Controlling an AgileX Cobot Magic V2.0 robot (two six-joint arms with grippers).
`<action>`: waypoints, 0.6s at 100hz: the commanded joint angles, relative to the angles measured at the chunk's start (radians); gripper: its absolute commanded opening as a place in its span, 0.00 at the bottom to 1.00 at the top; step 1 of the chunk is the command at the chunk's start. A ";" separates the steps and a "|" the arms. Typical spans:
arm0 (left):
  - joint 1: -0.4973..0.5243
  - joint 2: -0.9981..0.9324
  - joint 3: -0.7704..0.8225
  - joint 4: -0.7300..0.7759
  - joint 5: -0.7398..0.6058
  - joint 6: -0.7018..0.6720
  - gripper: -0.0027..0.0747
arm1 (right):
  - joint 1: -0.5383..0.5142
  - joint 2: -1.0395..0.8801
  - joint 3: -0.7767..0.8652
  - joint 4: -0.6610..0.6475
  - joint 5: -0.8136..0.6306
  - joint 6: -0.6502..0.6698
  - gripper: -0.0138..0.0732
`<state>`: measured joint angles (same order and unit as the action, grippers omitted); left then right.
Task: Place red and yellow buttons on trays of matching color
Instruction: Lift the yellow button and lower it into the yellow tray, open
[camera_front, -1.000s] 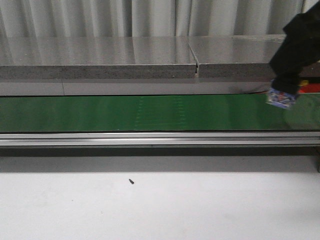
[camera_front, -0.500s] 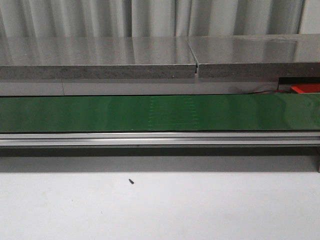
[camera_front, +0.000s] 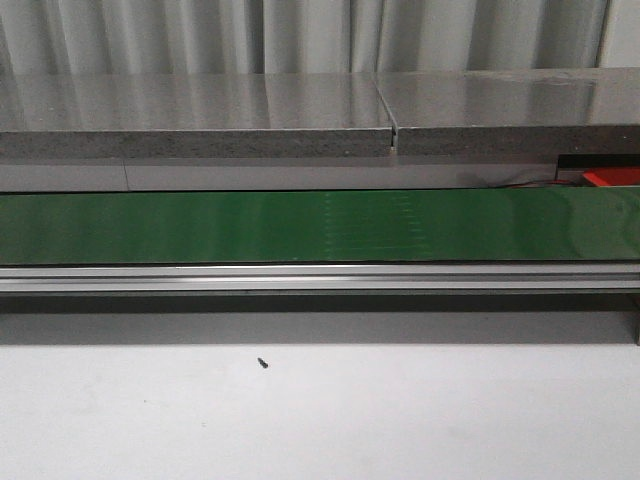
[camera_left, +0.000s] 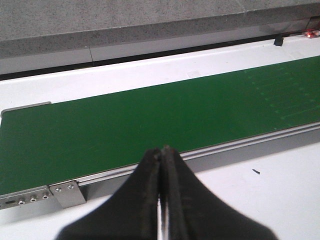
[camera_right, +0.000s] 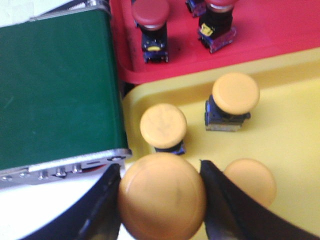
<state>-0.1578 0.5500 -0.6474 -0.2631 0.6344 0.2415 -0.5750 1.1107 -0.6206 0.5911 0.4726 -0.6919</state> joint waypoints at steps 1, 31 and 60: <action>-0.008 0.003 -0.028 -0.020 -0.067 -0.001 0.01 | -0.009 -0.015 0.012 0.015 -0.085 0.001 0.25; -0.008 0.003 -0.028 -0.020 -0.067 -0.001 0.01 | -0.009 -0.010 0.081 0.022 -0.221 0.002 0.25; -0.008 0.003 -0.028 -0.020 -0.067 -0.001 0.01 | -0.009 0.113 0.083 0.059 -0.248 0.002 0.25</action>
<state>-0.1578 0.5500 -0.6474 -0.2631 0.6344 0.2415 -0.5750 1.2104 -0.5146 0.6187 0.2887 -0.6897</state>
